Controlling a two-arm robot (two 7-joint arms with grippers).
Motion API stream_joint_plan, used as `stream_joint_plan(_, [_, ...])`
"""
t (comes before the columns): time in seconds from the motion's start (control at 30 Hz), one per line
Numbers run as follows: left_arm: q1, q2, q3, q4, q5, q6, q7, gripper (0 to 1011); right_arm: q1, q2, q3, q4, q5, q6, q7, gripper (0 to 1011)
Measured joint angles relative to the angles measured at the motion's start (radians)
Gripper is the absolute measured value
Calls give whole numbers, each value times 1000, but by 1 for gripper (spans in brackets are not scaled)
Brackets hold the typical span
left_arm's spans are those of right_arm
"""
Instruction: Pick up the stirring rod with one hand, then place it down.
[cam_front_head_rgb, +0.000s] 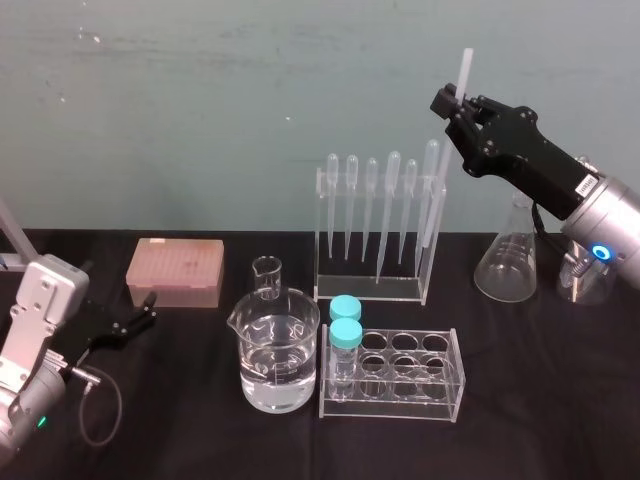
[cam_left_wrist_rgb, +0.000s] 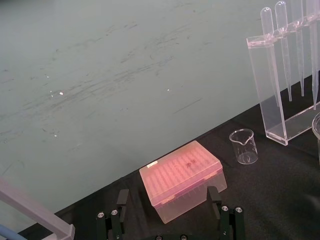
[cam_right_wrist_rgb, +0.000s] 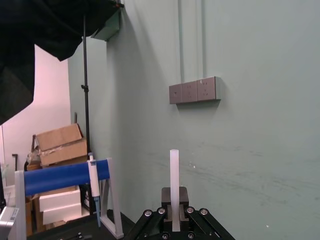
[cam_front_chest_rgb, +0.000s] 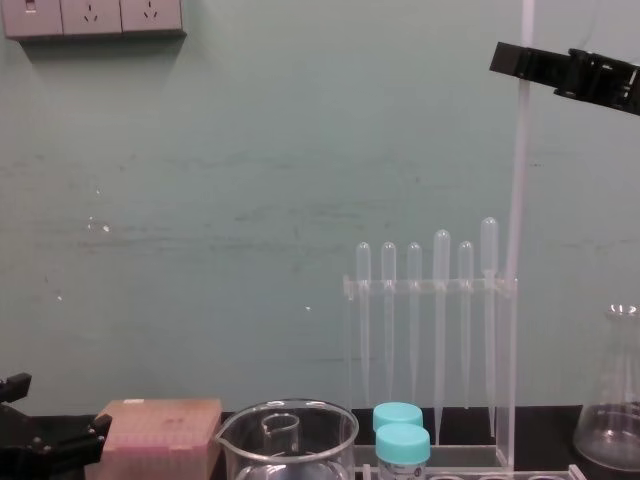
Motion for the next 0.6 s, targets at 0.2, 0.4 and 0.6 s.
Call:
stream_joint_plan(0.2, [0,0,0,0,0,0,0,1000,6,11,-15,0,3,2,-1,71])
stream_joint_plan(0.4, [0,0,0,0,0,0,0,1000,7,20,-27,-4,5,3,-8,71])
stream_joint_plan(0.6, [0,0,0,0,0,0,0,1000,2,27,-34,-13,5,3,-17,71])
